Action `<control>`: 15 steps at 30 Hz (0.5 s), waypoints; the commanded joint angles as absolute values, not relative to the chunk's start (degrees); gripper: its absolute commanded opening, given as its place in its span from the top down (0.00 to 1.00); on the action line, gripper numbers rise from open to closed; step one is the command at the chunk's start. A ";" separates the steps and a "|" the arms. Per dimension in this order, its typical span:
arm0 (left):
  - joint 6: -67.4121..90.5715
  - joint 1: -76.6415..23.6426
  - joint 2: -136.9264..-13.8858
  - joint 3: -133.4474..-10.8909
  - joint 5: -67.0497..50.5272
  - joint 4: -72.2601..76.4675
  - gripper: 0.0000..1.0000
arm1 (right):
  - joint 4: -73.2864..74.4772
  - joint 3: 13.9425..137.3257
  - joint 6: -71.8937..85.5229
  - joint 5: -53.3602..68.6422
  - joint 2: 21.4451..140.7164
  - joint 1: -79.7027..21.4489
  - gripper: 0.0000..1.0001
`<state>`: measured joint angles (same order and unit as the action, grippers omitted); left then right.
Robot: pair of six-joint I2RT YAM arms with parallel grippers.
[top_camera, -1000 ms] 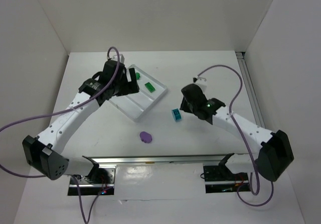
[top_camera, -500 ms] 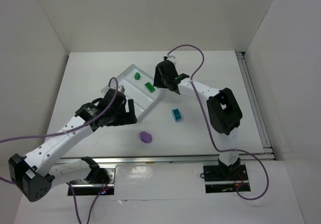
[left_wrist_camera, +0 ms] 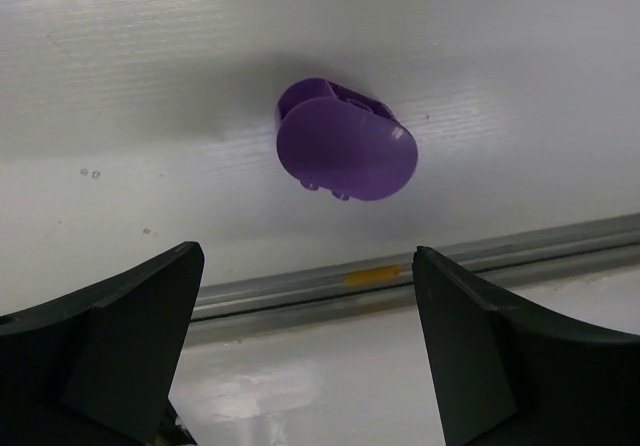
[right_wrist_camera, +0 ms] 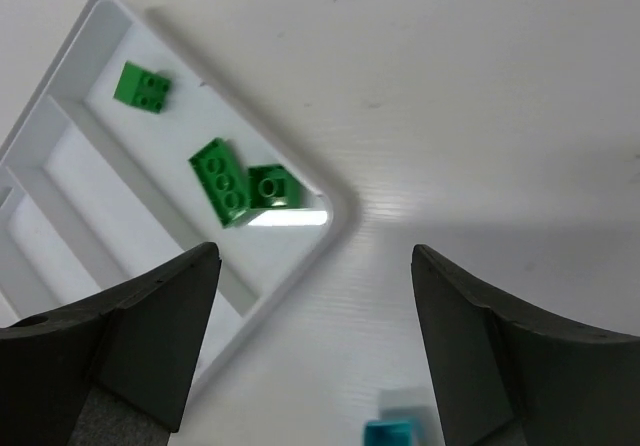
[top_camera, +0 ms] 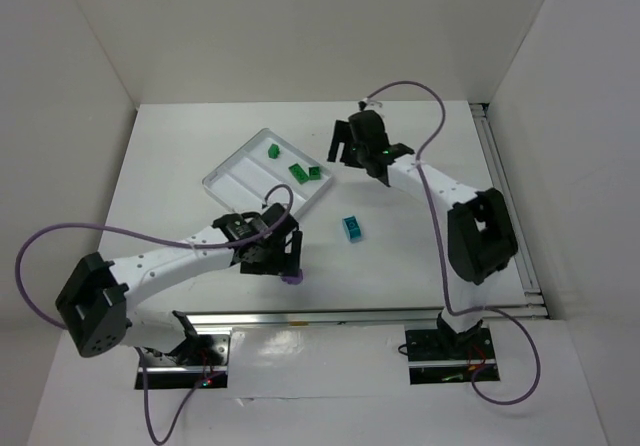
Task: Sort the legos into containers by color
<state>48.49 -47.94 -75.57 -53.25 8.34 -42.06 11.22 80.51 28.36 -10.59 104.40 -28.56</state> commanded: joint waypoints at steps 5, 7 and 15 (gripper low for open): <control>73.72 -48.52 -85.24 -60.55 13.54 -46.85 0.04 | 11.95 71.99 26.81 -11.25 89.04 -23.82 0.15; 75.84 -48.52 -88.13 -62.91 13.54 -46.85 0.04 | 12.66 71.98 26.19 -11.25 87.46 -23.82 0.15; 82.35 -49.04 -96.50 -67.24 13.62 -49.12 0.04 | 13.71 70.93 25.05 -10.72 85.52 -23.29 0.14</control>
